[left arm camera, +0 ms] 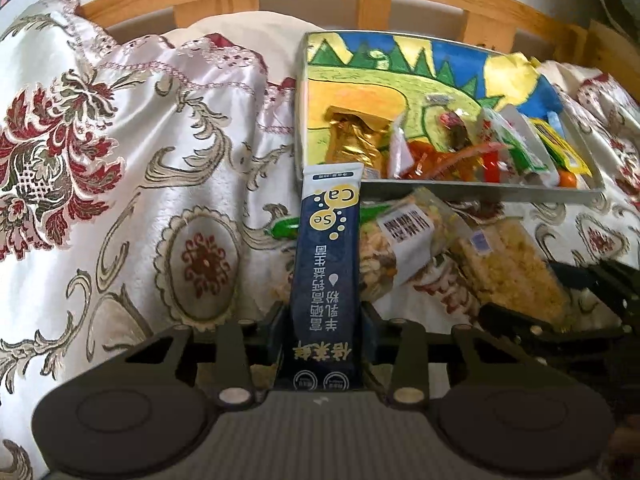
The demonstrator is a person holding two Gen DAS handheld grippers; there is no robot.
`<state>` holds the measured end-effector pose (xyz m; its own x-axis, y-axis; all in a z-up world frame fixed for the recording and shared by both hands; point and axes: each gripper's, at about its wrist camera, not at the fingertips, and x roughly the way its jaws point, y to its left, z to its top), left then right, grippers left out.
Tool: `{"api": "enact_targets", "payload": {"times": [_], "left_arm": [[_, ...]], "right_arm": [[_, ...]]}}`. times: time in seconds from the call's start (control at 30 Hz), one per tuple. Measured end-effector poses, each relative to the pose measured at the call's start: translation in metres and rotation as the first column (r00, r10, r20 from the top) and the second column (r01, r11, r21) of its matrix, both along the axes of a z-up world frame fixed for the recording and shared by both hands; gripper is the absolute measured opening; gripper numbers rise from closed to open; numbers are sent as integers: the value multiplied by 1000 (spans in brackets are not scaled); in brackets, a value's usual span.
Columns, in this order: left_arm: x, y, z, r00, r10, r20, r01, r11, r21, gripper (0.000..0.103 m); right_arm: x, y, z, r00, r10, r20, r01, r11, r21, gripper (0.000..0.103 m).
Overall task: Organize snacks
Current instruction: 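Close the left tool on the blue stick pack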
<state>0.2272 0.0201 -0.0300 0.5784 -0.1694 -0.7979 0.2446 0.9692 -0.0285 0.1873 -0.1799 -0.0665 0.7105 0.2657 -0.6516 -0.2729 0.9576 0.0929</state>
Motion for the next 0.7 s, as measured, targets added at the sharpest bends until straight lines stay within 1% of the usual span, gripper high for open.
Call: {"api": "enact_targets", "payload": {"times": [0.17,0.23,0.33,0.4,0.5,0.6,0.63,0.7], "left_arm": [[0,-6,0,1000,-11,-9,11,999,32,44],[3,-8,0,1000,-14,-11,15,999,44,52],[7,-12,0,1000,-15,-20,16,999,52,58],[9,-13,-1,1000,-10,-23,12,999,52,58],[10,-12,-1,1000,0,-26,1,999,38,57],[9,-8,0,1000,9,-29,-9,1000,27,44],[8,-7,0,999,14,-30,-14,1000,27,43],[5,-5,2,999,21,-30,-20,1000,10,42]], "right_arm": [[-1,-2,0,1000,2,-5,-2,1000,7,79],[0,-3,0,1000,2,-7,-2,1000,11,79],[0,-4,0,1000,4,-8,-4,1000,14,79],[0,-4,0,1000,8,-8,-8,1000,15,81],[0,-4,0,1000,9,-9,-9,1000,15,82],[0,-4,-1,1000,4,-12,-4,1000,10,82],[1,-4,-1,1000,2,-15,-2,1000,8,82],[1,-3,-2,1000,2,-18,-2,1000,0,83]]}}
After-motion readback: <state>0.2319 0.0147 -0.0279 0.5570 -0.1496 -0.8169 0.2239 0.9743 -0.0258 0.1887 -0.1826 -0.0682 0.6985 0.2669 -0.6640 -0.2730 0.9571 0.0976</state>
